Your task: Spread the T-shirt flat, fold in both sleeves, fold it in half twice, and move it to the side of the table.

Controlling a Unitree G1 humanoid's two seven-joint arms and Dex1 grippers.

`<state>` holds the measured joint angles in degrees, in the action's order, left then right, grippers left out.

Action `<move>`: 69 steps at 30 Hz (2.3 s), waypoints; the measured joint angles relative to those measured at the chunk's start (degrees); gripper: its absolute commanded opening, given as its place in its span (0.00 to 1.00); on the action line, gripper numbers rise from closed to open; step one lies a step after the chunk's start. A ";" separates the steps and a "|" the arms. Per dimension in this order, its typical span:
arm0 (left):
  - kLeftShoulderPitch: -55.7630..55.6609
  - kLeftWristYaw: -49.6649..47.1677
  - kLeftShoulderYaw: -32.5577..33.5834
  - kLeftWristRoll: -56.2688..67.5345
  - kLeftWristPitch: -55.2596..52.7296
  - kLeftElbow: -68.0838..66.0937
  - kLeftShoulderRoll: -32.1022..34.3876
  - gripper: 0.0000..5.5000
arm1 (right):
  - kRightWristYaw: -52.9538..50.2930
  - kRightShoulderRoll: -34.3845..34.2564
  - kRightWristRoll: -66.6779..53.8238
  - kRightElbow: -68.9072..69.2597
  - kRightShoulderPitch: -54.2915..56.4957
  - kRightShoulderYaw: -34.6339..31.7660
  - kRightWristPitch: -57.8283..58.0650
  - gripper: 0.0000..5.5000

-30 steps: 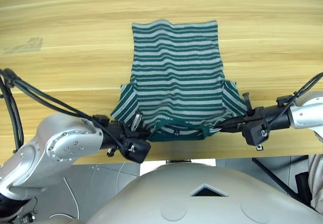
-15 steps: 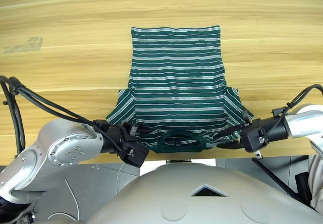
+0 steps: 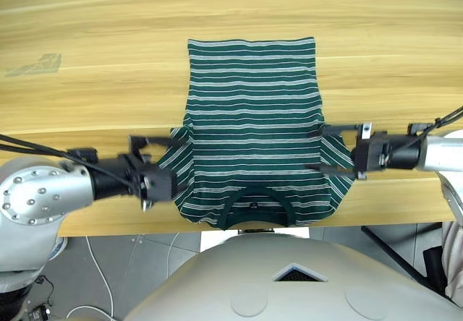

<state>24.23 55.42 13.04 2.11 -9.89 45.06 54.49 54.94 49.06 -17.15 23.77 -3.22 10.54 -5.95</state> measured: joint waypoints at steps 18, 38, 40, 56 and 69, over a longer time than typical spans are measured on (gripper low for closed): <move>11.72 -43.20 9.36 23.86 -27.40 -0.37 -50.56 0.76 | -36.31 -25.85 8.71 -16.12 10.18 -14.85 -1.44 0.52; 22.79 -45.06 1.92 25.00 -25.69 -4.55 -52.75 0.54 | -35.85 -25.90 10.17 -13.44 11.13 -14.34 -1.35 0.52; 22.33 -45.33 2.05 24.98 -25.15 -5.30 -52.54 0.47 | -35.85 -25.92 10.16 -13.37 11.13 -14.36 -1.15 0.52; 19.60 -47.15 1.06 23.61 -22.35 -9.19 -51.02 0.03 | -35.69 -26.16 10.71 -13.23 10.90 -14.34 -1.12 0.52; 19.96 -45.74 -3.47 16.62 -14.77 -9.83 -48.52 0.00 | -35.54 -27.09 11.25 -13.31 10.24 -13.67 -1.15 0.52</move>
<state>44.19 9.67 9.57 18.73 -24.66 35.23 5.97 19.39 21.97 -5.90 10.46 7.02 -3.13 -7.10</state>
